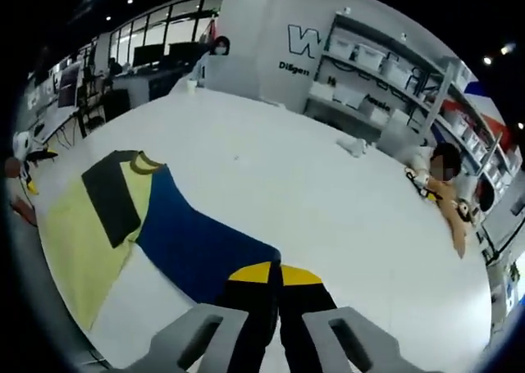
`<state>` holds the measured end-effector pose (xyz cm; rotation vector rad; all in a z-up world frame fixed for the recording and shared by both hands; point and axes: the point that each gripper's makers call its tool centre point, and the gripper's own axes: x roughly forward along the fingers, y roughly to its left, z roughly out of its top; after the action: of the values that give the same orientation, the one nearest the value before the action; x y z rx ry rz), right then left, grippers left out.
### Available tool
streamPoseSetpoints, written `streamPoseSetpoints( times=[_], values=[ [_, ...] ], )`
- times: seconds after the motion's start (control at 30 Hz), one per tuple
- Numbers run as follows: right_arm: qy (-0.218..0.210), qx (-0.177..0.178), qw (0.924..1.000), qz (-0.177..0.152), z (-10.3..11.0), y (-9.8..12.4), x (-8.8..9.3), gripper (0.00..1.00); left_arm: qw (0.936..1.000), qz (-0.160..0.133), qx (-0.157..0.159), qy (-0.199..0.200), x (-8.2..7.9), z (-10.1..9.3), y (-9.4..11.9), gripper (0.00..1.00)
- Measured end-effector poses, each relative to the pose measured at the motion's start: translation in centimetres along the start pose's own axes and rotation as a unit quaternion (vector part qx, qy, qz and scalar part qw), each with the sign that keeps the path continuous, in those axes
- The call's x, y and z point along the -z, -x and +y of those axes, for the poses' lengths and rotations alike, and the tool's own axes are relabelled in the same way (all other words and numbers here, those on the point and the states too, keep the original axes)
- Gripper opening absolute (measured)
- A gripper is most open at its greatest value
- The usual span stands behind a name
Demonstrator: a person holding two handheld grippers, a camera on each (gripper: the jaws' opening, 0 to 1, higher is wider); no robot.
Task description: Fold the garment on the visible template until the final outline fits inside the template.
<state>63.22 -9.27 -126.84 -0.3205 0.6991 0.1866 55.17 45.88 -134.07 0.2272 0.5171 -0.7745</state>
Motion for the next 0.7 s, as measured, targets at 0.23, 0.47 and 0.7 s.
streamPoseSetpoints(
  times=[0.23, 0.47, 0.7],
  values=[
    [0.005, -0.035, 0.9994, -0.007, 3.3, -0.1, -1.8, 0.00, 1.0000, 0.001, -0.008, 0.004, 0.7, 0.1, 0.2, 0.99],
    [0.012, -0.064, 0.9975, -0.030, 6.8, 0.0, -4.3, 0.00, 1.0000, -0.003, -0.008, -0.005, 0.8, -0.1, 0.6, 0.99],
    [0.025, -0.073, 0.9961, -0.042, 8.5, 0.0, -6.7, 0.00, 0.9999, -0.013, -0.010, 0.000, 0.5, 0.0, 0.9, 0.99]
  ],
)
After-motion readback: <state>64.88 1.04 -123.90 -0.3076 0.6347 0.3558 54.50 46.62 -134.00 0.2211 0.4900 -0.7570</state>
